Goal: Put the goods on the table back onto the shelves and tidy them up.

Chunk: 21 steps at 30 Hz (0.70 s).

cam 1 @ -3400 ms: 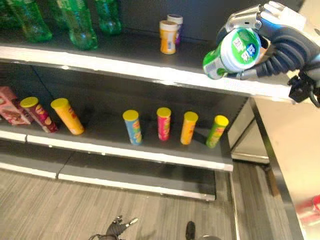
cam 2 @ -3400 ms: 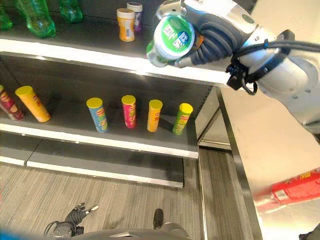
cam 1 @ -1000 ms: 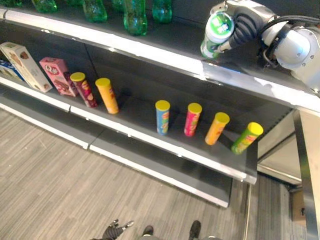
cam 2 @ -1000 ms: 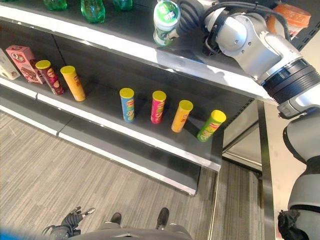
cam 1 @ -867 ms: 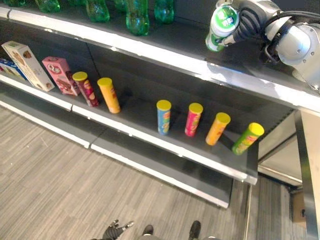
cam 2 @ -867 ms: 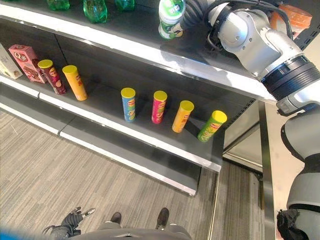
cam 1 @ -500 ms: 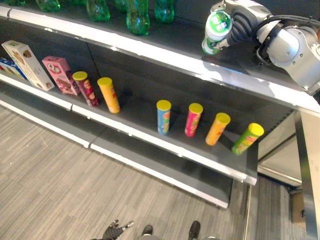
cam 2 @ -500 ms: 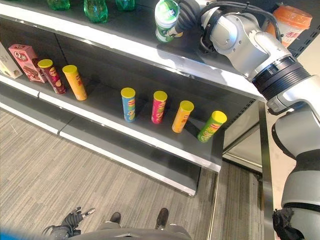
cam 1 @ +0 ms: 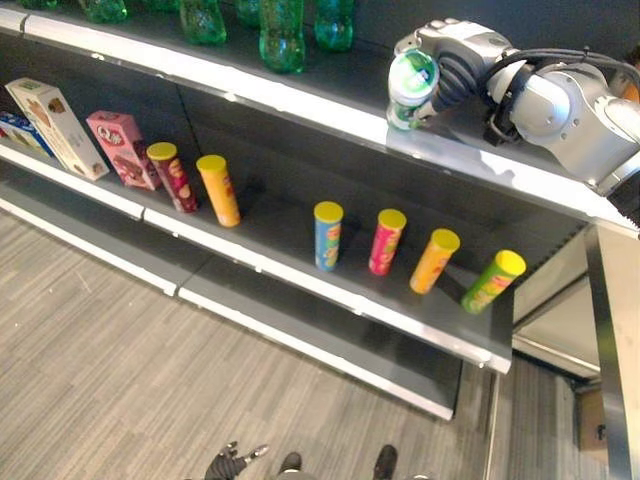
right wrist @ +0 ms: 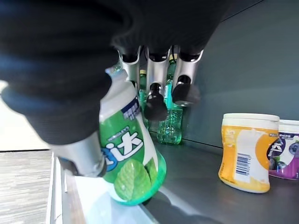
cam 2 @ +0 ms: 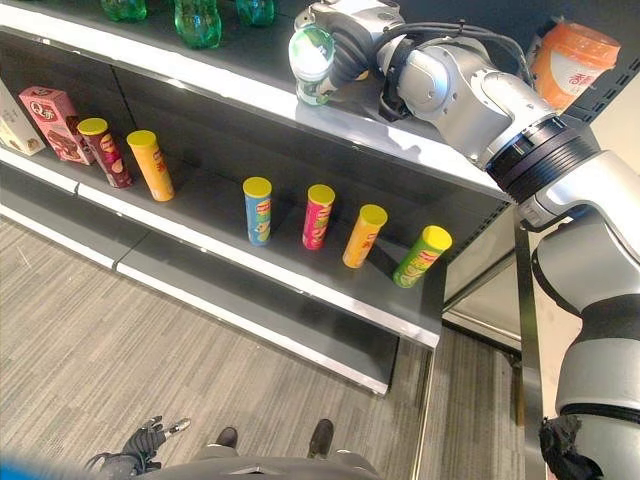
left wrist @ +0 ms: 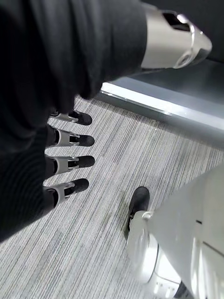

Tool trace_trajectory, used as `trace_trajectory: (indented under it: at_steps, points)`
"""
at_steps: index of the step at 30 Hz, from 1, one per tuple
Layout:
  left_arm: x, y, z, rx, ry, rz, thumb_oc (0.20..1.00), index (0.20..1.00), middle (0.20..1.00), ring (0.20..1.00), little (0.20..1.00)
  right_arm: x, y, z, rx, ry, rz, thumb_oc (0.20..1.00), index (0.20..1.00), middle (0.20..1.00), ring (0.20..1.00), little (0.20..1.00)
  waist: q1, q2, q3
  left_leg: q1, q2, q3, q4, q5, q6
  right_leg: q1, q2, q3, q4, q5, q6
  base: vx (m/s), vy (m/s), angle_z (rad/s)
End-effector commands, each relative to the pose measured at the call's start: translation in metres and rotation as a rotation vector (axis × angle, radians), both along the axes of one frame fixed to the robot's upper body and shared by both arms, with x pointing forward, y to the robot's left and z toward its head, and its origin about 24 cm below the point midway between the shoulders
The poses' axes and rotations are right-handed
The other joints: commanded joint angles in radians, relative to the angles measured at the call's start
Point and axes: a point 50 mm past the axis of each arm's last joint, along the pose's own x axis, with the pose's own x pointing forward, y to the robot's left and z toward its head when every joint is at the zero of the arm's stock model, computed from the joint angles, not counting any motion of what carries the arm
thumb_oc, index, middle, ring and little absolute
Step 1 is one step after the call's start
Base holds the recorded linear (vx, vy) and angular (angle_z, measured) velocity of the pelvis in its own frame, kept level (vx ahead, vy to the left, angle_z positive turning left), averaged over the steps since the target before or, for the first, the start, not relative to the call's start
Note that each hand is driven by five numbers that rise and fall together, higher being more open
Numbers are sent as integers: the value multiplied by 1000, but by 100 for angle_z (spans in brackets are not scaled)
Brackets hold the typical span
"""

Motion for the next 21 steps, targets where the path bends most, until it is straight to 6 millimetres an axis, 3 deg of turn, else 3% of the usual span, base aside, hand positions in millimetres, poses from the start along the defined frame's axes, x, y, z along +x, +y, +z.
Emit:
trace_trajectory:
  at_steps: [1,16,21]
  points:
    - [30,28,18,76,-85,-16,1000,1000,1000,1000,1000,-1,-14,35,-60,-105,-112,200,200,200,200,200,25,-57,38,88,10,106,11,-85,-26,83,-65,30,16,-141,81,0,0,0]
    - [30,31,19,82,-86,6,1000,1000,1000,1000,1000,-2,-18,55,68,-149,-122,200,200,200,200,200,15,-60,39,97,15,113,11,-89,-27,86,-59,39,16,-147,78,0,0,0]
    - [29,34,20,85,-87,20,1000,1000,1000,1000,1000,0,-28,62,80,-171,-177,200,200,200,200,200,17,-61,43,95,16,110,11,-87,-29,88,-56,35,16,-148,75,0,0,0]
